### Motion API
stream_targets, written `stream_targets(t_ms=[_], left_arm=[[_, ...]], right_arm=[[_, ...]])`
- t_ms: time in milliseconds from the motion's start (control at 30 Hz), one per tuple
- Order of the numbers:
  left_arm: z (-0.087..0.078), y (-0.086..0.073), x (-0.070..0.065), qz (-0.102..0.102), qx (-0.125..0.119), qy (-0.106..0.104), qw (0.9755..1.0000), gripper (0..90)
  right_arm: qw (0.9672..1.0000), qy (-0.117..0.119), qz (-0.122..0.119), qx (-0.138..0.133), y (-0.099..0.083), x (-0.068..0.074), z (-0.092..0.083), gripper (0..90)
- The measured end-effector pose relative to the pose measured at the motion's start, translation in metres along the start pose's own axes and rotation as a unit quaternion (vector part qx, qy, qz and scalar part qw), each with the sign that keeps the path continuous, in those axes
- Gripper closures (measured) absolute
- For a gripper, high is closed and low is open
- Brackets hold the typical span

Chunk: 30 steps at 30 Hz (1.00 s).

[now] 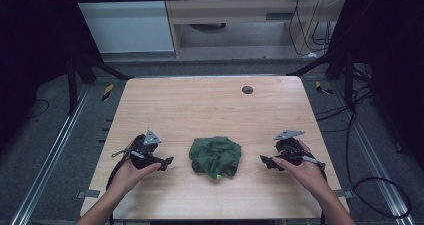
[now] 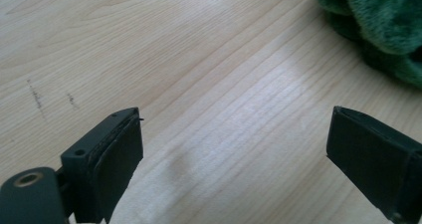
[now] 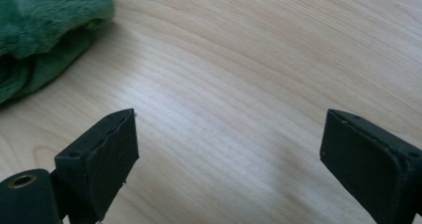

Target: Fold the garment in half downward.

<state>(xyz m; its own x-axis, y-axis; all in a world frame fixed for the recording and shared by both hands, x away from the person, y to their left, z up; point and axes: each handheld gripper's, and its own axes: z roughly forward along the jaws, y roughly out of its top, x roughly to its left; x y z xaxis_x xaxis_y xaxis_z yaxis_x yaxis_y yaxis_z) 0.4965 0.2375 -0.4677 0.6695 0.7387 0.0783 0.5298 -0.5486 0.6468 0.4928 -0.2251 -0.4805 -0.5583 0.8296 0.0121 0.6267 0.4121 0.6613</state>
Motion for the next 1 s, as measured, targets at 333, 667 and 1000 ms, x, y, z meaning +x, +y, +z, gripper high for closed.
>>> stream_targets(t_ms=[333, 667, 1000], left_arm=[[0.013, 0.002, 0.029, -0.041, -0.013, 0.02, 0.9989, 5.7], [0.034, 0.001, 0.047, -0.097, -0.043, 0.031, 0.9939, 6.5], [0.049, -0.01, 0.046, -0.087, -0.043, 0.043, 0.9943, 2.4]], right_arm=[[0.9992, -0.026, 0.019, -0.025, 0.012, -0.017, 0.011, 9.2], [0.9943, -0.069, 0.072, -0.038, 0.011, -0.029, 0.029, 11.0], [0.9883, -0.107, 0.099, -0.046, 0.009, -0.023, 0.049, 0.9]])
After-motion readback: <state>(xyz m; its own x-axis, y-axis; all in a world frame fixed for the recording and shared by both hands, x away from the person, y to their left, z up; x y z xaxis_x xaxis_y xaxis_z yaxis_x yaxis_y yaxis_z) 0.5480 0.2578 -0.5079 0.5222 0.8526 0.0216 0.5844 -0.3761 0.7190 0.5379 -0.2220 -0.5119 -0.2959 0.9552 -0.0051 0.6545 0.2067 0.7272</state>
